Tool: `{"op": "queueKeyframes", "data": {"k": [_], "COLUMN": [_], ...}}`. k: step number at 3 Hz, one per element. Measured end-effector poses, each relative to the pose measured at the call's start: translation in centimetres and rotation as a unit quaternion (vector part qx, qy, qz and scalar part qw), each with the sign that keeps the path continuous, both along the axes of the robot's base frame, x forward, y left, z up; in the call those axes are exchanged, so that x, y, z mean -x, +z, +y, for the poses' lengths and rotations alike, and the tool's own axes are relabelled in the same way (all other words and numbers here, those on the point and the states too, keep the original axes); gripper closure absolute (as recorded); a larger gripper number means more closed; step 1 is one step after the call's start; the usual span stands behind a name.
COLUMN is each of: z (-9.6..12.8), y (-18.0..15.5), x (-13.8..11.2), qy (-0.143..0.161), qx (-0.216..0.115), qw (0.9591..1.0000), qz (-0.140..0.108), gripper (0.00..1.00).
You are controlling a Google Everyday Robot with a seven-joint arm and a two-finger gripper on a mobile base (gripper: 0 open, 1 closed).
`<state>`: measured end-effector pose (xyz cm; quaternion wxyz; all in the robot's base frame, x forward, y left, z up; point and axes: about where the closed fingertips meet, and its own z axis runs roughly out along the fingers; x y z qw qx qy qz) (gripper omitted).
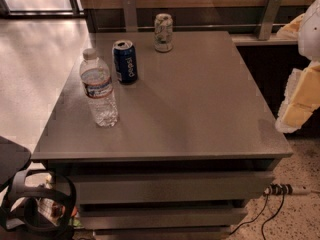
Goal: Pick water bottle
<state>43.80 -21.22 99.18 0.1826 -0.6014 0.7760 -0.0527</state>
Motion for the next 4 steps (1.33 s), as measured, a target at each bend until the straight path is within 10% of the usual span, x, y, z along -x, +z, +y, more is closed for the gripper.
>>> {"op": "queueKeyframes", "data": {"k": [1, 3, 4], "z": [0.0, 4.0, 9.3], "y": [0.0, -1.2, -3.2], "x": [0.0, -0.1, -0.7], "qy": [0.0, 0.024, 0.064], "qx": [0.0, -0.114, -0.218], "qw": [1.0, 0.9932, 0.9737], "qz": [0.0, -0.003, -0.013], "gripper": [0.0, 0.0, 0.0]}}
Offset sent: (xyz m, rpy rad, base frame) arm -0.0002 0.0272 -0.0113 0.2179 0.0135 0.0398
